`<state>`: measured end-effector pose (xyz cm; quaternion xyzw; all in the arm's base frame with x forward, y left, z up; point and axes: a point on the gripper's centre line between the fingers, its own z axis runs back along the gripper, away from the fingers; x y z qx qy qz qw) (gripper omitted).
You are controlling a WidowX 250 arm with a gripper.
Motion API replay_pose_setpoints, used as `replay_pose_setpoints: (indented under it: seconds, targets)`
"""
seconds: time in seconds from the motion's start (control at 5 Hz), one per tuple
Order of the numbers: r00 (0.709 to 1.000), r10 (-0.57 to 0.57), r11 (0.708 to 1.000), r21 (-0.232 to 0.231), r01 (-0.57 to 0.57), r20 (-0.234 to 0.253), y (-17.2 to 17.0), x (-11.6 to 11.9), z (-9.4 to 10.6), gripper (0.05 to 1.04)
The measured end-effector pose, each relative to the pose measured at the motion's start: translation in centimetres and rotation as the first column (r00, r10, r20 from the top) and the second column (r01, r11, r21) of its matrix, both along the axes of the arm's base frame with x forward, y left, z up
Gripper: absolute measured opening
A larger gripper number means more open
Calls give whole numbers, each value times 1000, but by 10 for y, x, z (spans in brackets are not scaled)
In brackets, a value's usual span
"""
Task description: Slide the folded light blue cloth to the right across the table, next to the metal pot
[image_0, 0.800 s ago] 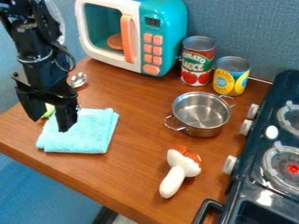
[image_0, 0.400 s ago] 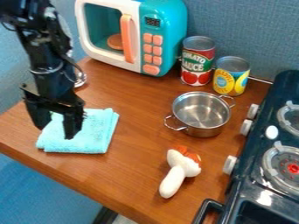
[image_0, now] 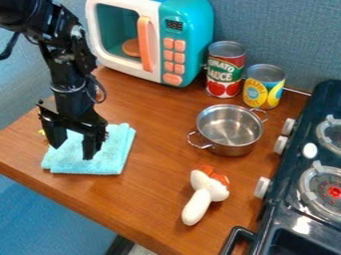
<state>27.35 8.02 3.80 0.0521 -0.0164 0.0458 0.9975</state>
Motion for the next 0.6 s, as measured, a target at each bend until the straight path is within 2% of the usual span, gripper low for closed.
replay_pose_setpoints:
  seconds: [0.2, 0.4, 0.6]
  targets:
    - [999, 20, 999, 32, -20, -26, 6, 2, -11, 1001]
    - [998, 44, 998, 36, -42, -48, 10, 8, -19, 1001]
    - [995, 62, 998, 14, -61, -81, 9, 19, -23, 1001]
